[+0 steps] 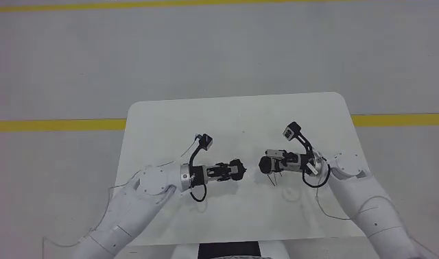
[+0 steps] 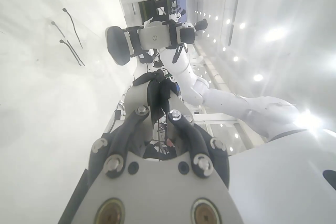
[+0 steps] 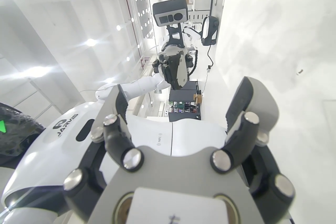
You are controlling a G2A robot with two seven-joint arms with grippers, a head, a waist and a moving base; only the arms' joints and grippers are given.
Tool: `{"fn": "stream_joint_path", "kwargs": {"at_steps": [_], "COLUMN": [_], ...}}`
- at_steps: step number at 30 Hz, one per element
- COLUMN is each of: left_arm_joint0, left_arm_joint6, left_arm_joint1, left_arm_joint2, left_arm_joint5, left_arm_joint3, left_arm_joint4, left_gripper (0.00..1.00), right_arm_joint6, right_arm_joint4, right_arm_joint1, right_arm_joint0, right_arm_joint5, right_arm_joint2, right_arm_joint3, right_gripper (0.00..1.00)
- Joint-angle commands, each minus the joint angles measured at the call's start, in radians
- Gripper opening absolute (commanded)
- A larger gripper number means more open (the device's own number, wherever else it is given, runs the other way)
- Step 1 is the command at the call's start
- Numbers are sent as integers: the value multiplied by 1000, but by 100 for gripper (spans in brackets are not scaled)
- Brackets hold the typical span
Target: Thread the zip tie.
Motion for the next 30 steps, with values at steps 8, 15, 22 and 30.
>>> {"fn": "stream_joint_path", "kwargs": {"at_steps": [8,15,22,30], "left_arm_joint0": [1,42,58,58], "left_arm_joint6": [82,240,337,337], "left_arm_joint1": [4,18,33,33], "left_arm_joint2": [-8,-9,7,7], "left_arm_joint5": [0,0,0,0], "left_arm_joint3": [-48,-138,-199,-199], "left_arm_joint4": [167,461,498,498], "left_gripper": [0,0,0,0], "right_arm_joint6": [0,0,0,0], "right_arm_joint4": [0,0,0,0], "right_arm_joint1": [0,0,0,0], "right_arm_joint0": [0,0,0,0], "right_arm_joint5": [0,0,0,0], "right_arm_joint2": [0,0,0,0], "right_arm_joint3": [0,0,0,0], "right_gripper": [100,100,100,100]}}
